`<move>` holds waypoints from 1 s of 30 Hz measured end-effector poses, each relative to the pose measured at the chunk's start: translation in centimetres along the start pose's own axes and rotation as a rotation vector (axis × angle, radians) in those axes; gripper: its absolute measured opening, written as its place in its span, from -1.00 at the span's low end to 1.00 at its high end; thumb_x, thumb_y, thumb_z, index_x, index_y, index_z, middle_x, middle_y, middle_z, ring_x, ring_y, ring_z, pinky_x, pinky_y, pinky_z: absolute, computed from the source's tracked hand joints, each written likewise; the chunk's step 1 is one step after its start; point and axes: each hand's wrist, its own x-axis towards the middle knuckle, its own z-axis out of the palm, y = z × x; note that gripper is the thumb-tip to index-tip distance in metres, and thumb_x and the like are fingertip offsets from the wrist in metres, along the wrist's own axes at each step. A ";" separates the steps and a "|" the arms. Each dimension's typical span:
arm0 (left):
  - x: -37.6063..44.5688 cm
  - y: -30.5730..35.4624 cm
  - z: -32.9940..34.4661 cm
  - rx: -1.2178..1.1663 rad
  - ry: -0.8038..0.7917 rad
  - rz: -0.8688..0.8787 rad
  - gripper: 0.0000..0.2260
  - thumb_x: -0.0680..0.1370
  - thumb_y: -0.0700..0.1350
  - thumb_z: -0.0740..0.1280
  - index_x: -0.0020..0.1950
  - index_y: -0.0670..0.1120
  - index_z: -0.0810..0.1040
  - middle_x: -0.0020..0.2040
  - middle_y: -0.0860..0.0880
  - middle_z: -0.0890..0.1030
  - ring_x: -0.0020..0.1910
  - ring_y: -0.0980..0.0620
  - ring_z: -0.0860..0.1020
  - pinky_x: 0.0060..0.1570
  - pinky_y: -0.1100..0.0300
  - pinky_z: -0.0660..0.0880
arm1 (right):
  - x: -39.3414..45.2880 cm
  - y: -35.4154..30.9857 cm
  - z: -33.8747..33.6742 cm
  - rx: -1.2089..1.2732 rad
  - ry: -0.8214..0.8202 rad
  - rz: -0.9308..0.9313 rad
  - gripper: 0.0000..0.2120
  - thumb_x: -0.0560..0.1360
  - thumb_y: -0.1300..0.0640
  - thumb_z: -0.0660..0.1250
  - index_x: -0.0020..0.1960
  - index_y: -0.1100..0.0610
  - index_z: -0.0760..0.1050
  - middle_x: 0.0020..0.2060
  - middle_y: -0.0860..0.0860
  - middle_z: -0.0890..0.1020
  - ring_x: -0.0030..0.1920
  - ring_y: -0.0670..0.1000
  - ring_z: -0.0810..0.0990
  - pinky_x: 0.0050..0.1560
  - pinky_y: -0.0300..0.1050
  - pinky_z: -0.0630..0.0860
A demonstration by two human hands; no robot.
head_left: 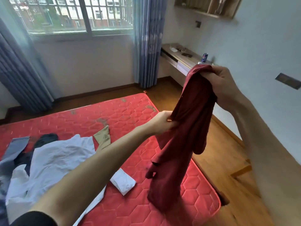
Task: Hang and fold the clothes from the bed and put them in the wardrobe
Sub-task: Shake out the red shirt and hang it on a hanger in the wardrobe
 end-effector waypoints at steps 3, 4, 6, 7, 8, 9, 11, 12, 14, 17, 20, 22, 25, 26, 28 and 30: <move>-0.3 -0.2 -0.1 0.027 0.019 -0.020 -0.77 0.64 0.02 0.33 0.22 -0.05 0.63 0.05 0.00 0.71 0.05 0.04 0.66 0.11 -0.04 0.60 | 0.3 1.3 -2.6 -0.020 0.178 0.016 -0.83 0.56 0.05 0.38 -0.02 -0.10 0.76 -0.05 -0.06 0.76 0.09 0.01 0.69 0.21 -0.07 0.58; -0.4 -0.3 -0.4 0.056 0.027 -0.019 -0.78 0.65 0.06 0.33 0.21 0.00 0.64 0.03 0.05 0.71 0.04 0.06 0.67 0.10 -0.04 0.59 | 0.2 1.8 -3.4 -0.040 0.244 0.021 -0.83 0.58 0.06 0.37 0.03 -0.07 0.75 -0.02 -0.03 0.75 0.10 0.01 0.69 0.22 -0.07 0.58; -0.4 -0.3 -1.5 0.112 0.041 -0.027 -0.82 0.66 0.10 0.34 0.03 0.05 0.66 -0.10 0.06 0.71 -0.11 0.07 0.66 -0.02 -0.05 0.60 | 0.1 3.4 -4.7 -0.090 0.313 0.038 -0.80 0.63 0.10 0.34 0.14 0.03 0.72 0.09 0.03 0.73 0.16 -0.02 0.68 0.27 -0.10 0.56; -0.3 -0.1 -2.1 0.127 0.054 -0.039 -0.78 0.66 0.09 0.33 -0.11 0.04 0.62 -0.19 0.05 0.68 -0.22 0.07 0.63 -0.13 -0.03 0.58 | 0.1 4.4 -5.1 -0.131 0.321 0.057 -0.78 0.64 0.11 0.33 0.19 0.08 0.70 0.15 0.05 0.71 0.18 -0.04 0.66 0.30 -0.10 0.56; -0.1 0.2 -2.6 0.126 0.067 -0.058 -0.71 0.67 0.06 0.34 -0.22 0.01 0.56 -0.29 0.06 0.61 -0.34 0.10 0.54 -0.24 0.01 0.52 | -0.1 5.4 -5.4 -0.184 0.309 0.086 -0.78 0.64 0.12 0.32 0.20 0.13 0.68 0.16 0.06 0.69 0.16 -0.09 0.66 0.28 -0.09 0.56; 0.0 0.7 -3.0 0.103 0.080 -0.083 -0.66 0.67 0.04 0.34 -0.28 -0.03 0.50 -0.36 0.08 0.52 -0.42 0.14 0.44 -0.33 0.06 0.44 | -0.3 6.5 -5.6 -0.244 0.283 0.131 -0.80 0.65 0.14 0.33 0.21 0.15 0.65 0.14 0.07 0.68 0.09 -0.15 0.65 0.24 -0.09 0.55; 0.4 1.8 -3.6 0.004 0.097 -0.136 -0.64 0.67 0.02 0.35 -0.28 -0.09 0.46 -0.38 0.07 0.41 -0.44 0.16 0.34 -0.39 0.15 0.32 | -1.0 8.8 -5.5 -0.393 0.202 0.244 -0.75 0.63 0.15 0.39 0.29 0.15 0.59 0.16 0.09 0.65 0.12 -0.10 0.63 0.26 -0.12 0.50; 0.6 2.4 -3.7 -0.062 0.099 -0.168 -0.65 0.67 0.03 0.35 -0.26 -0.10 0.47 -0.36 0.04 0.41 -0.42 0.14 0.35 -0.39 0.15 0.31 | -1.4 9.8 -5.2 -0.482 0.141 0.295 -0.64 0.59 0.14 0.43 0.37 0.12 0.54 0.23 0.11 0.62 0.23 0.00 0.60 0.34 -0.10 0.46; 0.8 3.8 -4.0 -0.197 0.093 -0.232 -0.70 0.66 0.02 0.36 -0.22 -0.10 0.50 -0.34 -0.01 0.45 -0.37 0.07 0.42 -0.38 0.17 0.34 | -2.4 11.0 -3.9 -0.661 -0.008 0.323 -0.45 0.53 0.17 0.47 0.49 0.03 0.43 0.38 0.12 0.48 0.40 0.11 0.46 0.49 0.02 0.37; 1.2 5.5 -3.9 -0.349 0.152 -0.309 -0.79 0.63 -0.05 0.36 -0.16 -0.11 0.52 -0.30 -0.08 0.48 -0.36 0.00 0.46 -0.37 0.15 0.37 | -4.5 11.0 -1.1 -0.505 -0.051 0.182 -0.62 0.54 0.14 0.40 0.32 -0.09 0.46 0.27 -0.02 0.52 0.27 -0.08 0.56 0.33 0.01 0.53; 1.8 6.8 -3.7 -0.459 0.279 -0.375 -0.83 0.61 -0.11 0.36 -0.17 -0.12 0.53 -0.30 -0.10 0.49 -0.36 0.01 0.49 -0.39 0.18 0.40 | -6.9 9.5 2.3 -0.389 -0.016 0.092 -0.72 0.58 -0.23 0.30 0.13 -0.05 0.45 -0.03 -0.13 0.60 -0.08 -0.16 0.62 -0.08 -0.30 0.52; 2.1 7.4 -3.7 -0.537 0.351 -0.407 -0.86 0.60 -0.14 0.36 -0.15 -0.13 0.56 -0.26 -0.12 0.53 -0.32 -0.01 0.53 -0.35 0.19 0.45 | -7.9 9.4 4.1 -0.372 -0.073 0.085 -0.61 0.52 -0.31 0.35 0.09 -0.01 0.45 -0.08 -0.11 0.63 -0.14 -0.10 0.64 -0.16 -0.26 0.53; 2.4 7.6 -4.1 -0.541 0.409 -0.401 -0.86 0.60 -0.14 0.38 -0.15 -0.14 0.57 -0.26 -0.09 0.55 -0.33 0.02 0.54 -0.33 0.21 0.48 | -8.1 10.9 5.7 -0.382 -0.123 0.052 -0.77 0.60 -0.08 0.38 0.01 0.10 0.57 -0.17 -0.01 0.66 -0.16 -0.04 0.65 -0.11 0.00 0.56; 2.4 7.5 -4.4 -0.541 0.411 -0.393 -0.85 0.60 -0.14 0.39 -0.16 -0.13 0.56 -0.27 -0.07 0.56 -0.33 0.04 0.55 -0.34 0.23 0.48 | -7.9 11.0 5.9 -0.304 -0.114 0.071 -0.81 0.65 0.04 0.34 0.00 0.15 0.59 -0.18 0.06 0.66 -0.15 -0.04 0.63 -0.10 0.04 0.54; 2.0 7.1 -4.8 -0.573 0.389 -0.372 -0.85 0.62 -0.14 0.40 -0.15 -0.10 0.57 -0.28 -0.02 0.58 -0.37 0.10 0.56 -0.39 0.27 0.48 | -7.3 10.6 6.0 -0.050 -0.065 0.167 -0.78 0.72 0.14 0.24 0.10 0.29 0.56 -0.09 0.24 0.65 -0.08 0.03 0.61 0.00 0.08 0.58; 1.5 6.3 -5.2 -0.576 0.375 -0.351 -0.87 0.64 -0.17 0.39 -0.11 -0.09 0.57 -0.28 0.00 0.57 -0.42 0.16 0.53 -0.45 0.29 0.44 | -6.3 9.8 5.9 0.201 -0.010 0.297 -0.71 0.75 0.14 0.16 0.25 0.36 0.49 0.04 0.29 0.66 0.05 0.13 0.63 0.15 0.11 0.59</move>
